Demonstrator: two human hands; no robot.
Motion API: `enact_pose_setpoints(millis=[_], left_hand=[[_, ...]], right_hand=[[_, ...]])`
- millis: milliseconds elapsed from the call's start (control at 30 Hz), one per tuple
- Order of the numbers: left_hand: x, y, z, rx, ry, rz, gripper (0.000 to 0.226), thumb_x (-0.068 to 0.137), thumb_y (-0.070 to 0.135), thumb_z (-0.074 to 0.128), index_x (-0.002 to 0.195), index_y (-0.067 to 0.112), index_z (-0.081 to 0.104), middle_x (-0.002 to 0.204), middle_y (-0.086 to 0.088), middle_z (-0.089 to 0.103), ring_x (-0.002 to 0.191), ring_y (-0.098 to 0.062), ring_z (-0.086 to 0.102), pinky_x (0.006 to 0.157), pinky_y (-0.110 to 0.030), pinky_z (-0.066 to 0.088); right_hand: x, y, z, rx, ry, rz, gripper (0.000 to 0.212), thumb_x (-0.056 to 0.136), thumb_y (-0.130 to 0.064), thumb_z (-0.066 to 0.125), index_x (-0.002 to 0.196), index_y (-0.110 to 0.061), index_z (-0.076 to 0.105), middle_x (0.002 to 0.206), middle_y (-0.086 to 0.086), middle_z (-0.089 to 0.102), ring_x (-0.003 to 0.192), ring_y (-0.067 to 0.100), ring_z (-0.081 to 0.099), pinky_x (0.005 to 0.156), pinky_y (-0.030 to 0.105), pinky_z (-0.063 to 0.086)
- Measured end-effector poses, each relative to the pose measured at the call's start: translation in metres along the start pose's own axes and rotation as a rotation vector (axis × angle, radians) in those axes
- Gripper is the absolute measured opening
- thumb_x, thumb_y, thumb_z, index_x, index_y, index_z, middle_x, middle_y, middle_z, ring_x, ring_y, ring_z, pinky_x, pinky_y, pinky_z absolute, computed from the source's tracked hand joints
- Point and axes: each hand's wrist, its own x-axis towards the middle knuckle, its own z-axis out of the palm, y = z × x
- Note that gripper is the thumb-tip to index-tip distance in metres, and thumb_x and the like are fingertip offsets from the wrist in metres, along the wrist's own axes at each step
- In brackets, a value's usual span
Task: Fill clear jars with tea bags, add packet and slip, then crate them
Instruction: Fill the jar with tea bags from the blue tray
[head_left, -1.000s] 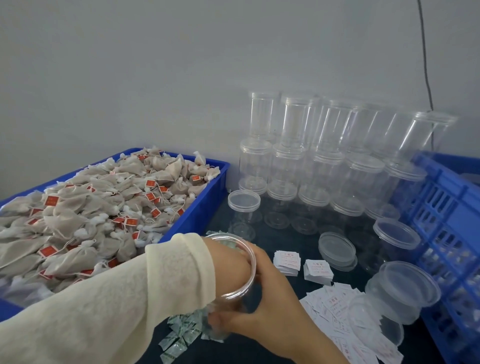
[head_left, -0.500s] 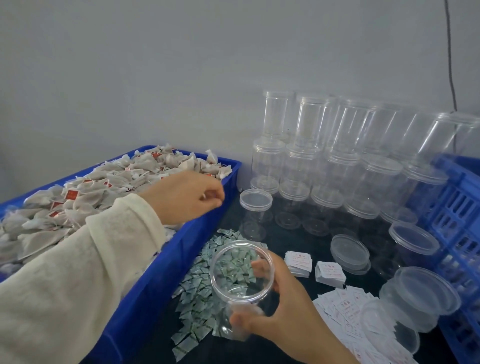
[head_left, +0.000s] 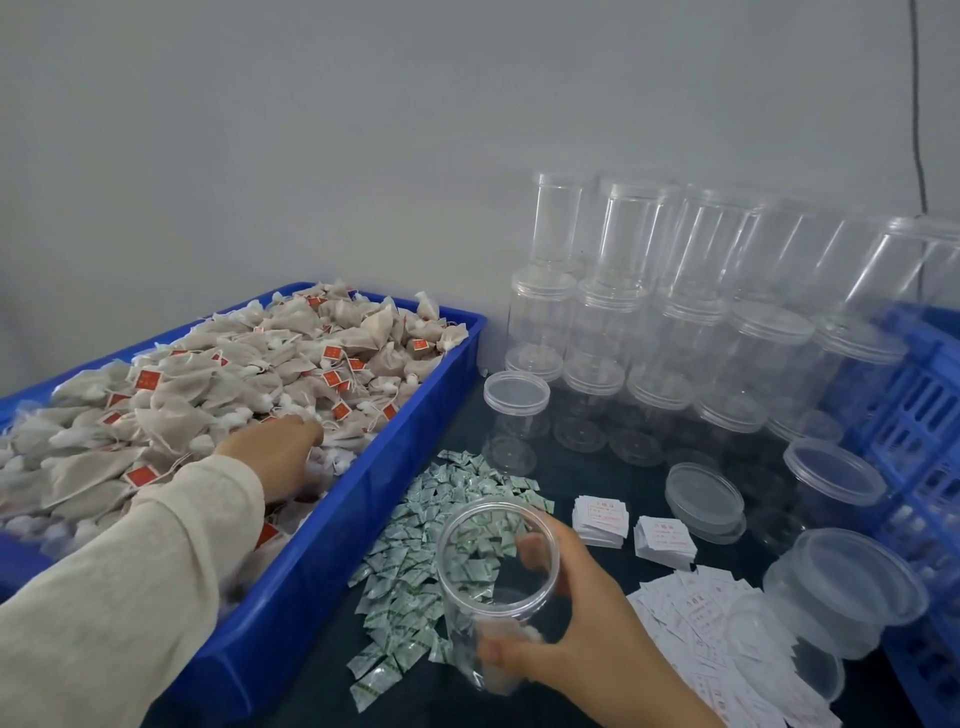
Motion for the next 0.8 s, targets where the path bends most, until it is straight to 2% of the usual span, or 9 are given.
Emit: enact_pose_setpoints(millis=[100, 200, 433, 600, 667, 733, 800], left_hand=[[0.003, -0.002, 0.008, 0.066, 0.016, 0.024, 0.044, 0.08, 0.046, 0.067, 0.118, 0.028, 0.052, 0.121, 0.004, 0.056, 0.11, -0.017, 0.053, 0.085, -0.031, 0.046], [0.006, 0.0, 0.01, 0.081, 0.024, 0.005, 0.042, 0.081, 0.038, 0.068, 0.119, 0.027, 0.052, 0.123, 0.003, 0.056, 0.117, -0.02, 0.051, 0.087, -0.032, 0.045], [0.016, 0.001, 0.012, 0.031, 0.034, -0.106, 0.038, 0.082, 0.032, 0.067, 0.115, 0.022, 0.052, 0.116, -0.001, 0.061, 0.109, -0.023, 0.055, 0.087, -0.034, 0.05], [0.015, -0.01, 0.009, 0.0, 0.063, -0.07, 0.011, 0.089, 0.029, 0.057, 0.097, 0.024, 0.062, 0.102, -0.001, 0.065, 0.097, -0.021, 0.056, 0.089, -0.037, 0.05], [0.013, -0.01, 0.011, 0.005, 0.093, -0.036, 0.01, 0.088, 0.034, 0.059, 0.097, 0.029, 0.06, 0.105, 0.004, 0.062, 0.101, -0.02, 0.054, 0.089, -0.036, 0.048], [0.01, -0.004, 0.013, 0.065, 0.099, -0.019, 0.018, 0.085, 0.043, 0.061, 0.099, 0.035, 0.053, 0.108, 0.009, 0.057, 0.11, -0.019, 0.049, 0.089, -0.034, 0.043], [0.008, 0.004, 0.013, 0.143, 0.127, -0.013, 0.016, 0.084, 0.041, 0.059, 0.094, 0.036, 0.048, 0.109, 0.011, 0.058, 0.111, -0.018, 0.047, 0.088, -0.035, 0.039]], right_hand=[[0.0, 0.0, 0.001, -0.006, -0.006, 0.004, 0.084, 0.057, -0.033, 0.092, 0.113, -0.069, 0.041, 0.119, -0.041, 0.052, 0.111, -0.02, 0.048, 0.08, -0.007, 0.034], [-0.001, 0.001, 0.002, -0.008, 0.004, 0.009, 0.084, 0.057, -0.034, 0.092, 0.115, -0.069, 0.041, 0.12, -0.04, 0.052, 0.112, -0.02, 0.048, 0.08, -0.007, 0.034], [-0.005, 0.004, 0.001, -0.008, 0.006, 0.034, 0.087, 0.055, -0.038, 0.092, 0.117, -0.07, 0.039, 0.12, -0.043, 0.05, 0.112, -0.022, 0.046, 0.08, -0.008, 0.032], [-0.006, 0.01, 0.001, -0.047, 0.036, 0.07, 0.096, 0.049, -0.05, 0.091, 0.123, -0.069, 0.034, 0.124, -0.043, 0.045, 0.116, -0.023, 0.042, 0.079, -0.008, 0.033], [-0.005, 0.011, 0.002, -0.042, 0.033, 0.075, 0.096, 0.05, -0.05, 0.091, 0.123, -0.07, 0.033, 0.123, -0.044, 0.045, 0.115, -0.023, 0.042, 0.078, -0.008, 0.034], [-0.004, 0.01, 0.003, -0.028, 0.025, 0.071, 0.094, 0.051, -0.047, 0.092, 0.121, -0.07, 0.034, 0.122, -0.044, 0.045, 0.114, -0.023, 0.043, 0.078, -0.008, 0.034], [-0.005, 0.008, 0.003, 0.001, 0.01, 0.065, 0.091, 0.053, -0.041, 0.093, 0.119, -0.071, 0.037, 0.121, -0.044, 0.047, 0.112, -0.023, 0.045, 0.077, -0.007, 0.036]])
